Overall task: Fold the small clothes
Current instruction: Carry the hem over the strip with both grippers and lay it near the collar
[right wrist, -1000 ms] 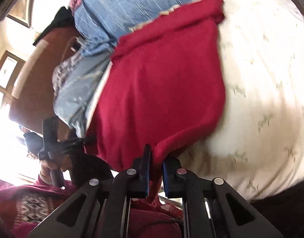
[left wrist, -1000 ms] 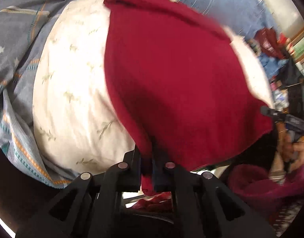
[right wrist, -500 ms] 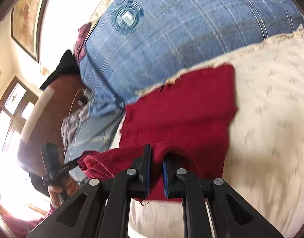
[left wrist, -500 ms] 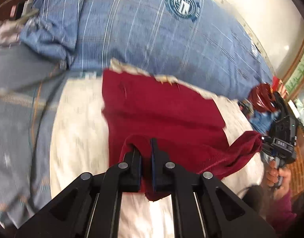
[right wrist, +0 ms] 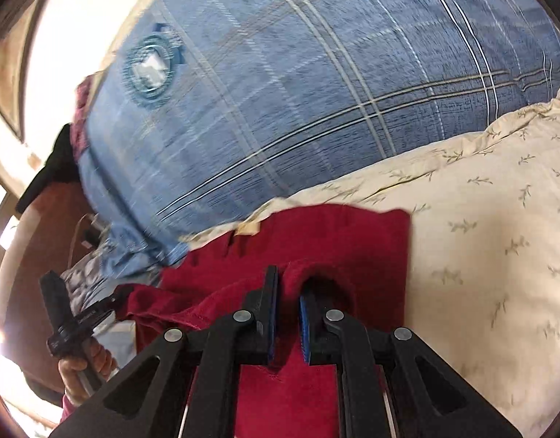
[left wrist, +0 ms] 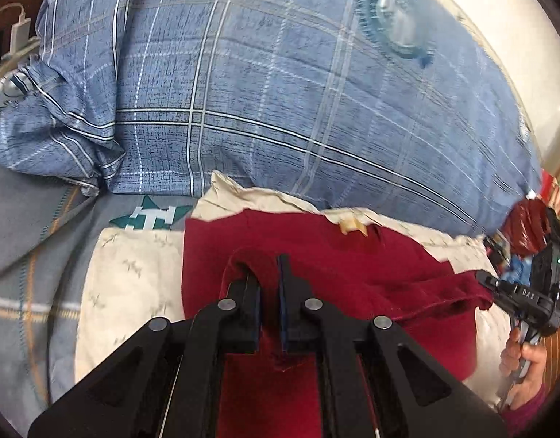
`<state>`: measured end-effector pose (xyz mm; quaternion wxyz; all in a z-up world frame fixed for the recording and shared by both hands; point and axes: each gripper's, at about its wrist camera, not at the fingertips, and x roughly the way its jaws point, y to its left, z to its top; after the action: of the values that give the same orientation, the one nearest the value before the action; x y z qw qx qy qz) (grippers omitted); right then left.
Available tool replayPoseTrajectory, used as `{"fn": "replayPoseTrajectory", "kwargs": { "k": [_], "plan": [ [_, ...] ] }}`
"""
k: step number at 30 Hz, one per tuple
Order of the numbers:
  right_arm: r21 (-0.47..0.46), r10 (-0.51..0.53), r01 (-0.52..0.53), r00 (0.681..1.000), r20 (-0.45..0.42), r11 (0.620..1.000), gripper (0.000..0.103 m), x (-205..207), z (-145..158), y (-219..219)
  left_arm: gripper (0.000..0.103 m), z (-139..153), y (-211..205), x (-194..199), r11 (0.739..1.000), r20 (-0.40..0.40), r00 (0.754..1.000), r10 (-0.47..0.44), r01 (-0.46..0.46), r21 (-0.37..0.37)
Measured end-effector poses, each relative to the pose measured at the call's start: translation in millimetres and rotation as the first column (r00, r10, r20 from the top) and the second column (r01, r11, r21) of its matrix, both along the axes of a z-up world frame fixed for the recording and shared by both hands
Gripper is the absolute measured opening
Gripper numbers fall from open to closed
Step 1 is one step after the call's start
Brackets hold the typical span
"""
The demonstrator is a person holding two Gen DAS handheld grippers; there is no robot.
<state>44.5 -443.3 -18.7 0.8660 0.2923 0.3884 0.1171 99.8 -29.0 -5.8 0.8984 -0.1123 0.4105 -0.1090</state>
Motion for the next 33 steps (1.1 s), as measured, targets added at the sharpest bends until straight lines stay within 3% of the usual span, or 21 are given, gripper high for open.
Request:
{"fn": "replayPoseTrajectory", "kwargs": {
  "k": [4,7,9,10,11,12,13,14,16,20,22,27,30,33],
  "plan": [
    [0.003,-0.030,0.030,0.999,-0.033,1.000,0.010,31,-20,-4,0.006,-20,-1,31,1.000,-0.047,0.999,0.015,-0.016,-0.017],
    [-0.022,-0.007,0.007,1.000,-0.008,1.000,0.013,40,-19,-3,0.008,-26,1,43,0.999,-0.057,0.998,0.011,-0.013,-0.046],
    [-0.017,0.008,-0.008,1.000,-0.009,1.000,0.031,41,-14,-5,0.017,-26,2,46,0.998,-0.073,0.997,-0.002,-0.002,-0.059],
    [-0.004,0.003,-0.003,1.000,-0.021,1.000,0.041,40,-12,-8,0.032,-25,3,46,0.998,-0.077,0.997,-0.010,0.005,-0.069],
    [0.009,-0.021,0.021,1.000,-0.019,1.000,0.060,36,-8,-13,0.048,-23,3,44,0.996,-0.073,0.997,-0.024,0.018,-0.085],
    [0.015,-0.052,0.052,0.999,-0.004,0.999,0.065,30,-4,-19,0.058,-20,3,41,0.995,-0.060,0.998,-0.035,0.029,-0.095],
    [0.020,-0.082,0.081,0.996,0.028,0.996,0.065,21,3,-25,0.075,-13,4,36,0.997,-0.026,1.000,-0.015,0.013,-0.070],
    [0.015,-0.087,0.086,0.995,0.041,0.996,0.065,16,7,-27,0.077,-7,5,31,0.999,0.009,1.000,0.004,-0.004,-0.045],
    [-0.018,-0.060,0.061,0.997,0.054,0.998,0.061,10,15,-23,0.077,0,4,26,0.999,0.044,0.999,-0.010,0.011,-0.033],
    [-0.157,0.034,-0.024,0.998,0.058,0.987,0.050,14,18,15,0.077,-5,-4,26,1.000,0.023,1.000,-0.012,0.012,-0.008],
    [-0.203,0.067,-0.056,0.997,0.047,0.978,0.049,27,12,33,0.077,-15,-10,31,0.999,0.000,1.000,0.007,-0.007,0.034],
    [-0.295,0.008,-0.020,0.999,-0.042,0.955,0.049,78,-24,45,0.077,-45,-13,54,0.990,-0.068,0.996,0.057,-0.047,0.131],
    [-0.303,-0.033,0.002,0.995,-0.096,0.953,0.047,100,-45,38,0.077,-58,-12,65,0.981,-0.084,0.993,0.079,-0.062,0.185],
    [-0.322,-0.056,0.022,0.994,-0.096,0.947,0.049,106,-55,39,0.077,-70,-9,72,0.980,-0.111,0.990,0.089,-0.067,0.187]
  ]
}}
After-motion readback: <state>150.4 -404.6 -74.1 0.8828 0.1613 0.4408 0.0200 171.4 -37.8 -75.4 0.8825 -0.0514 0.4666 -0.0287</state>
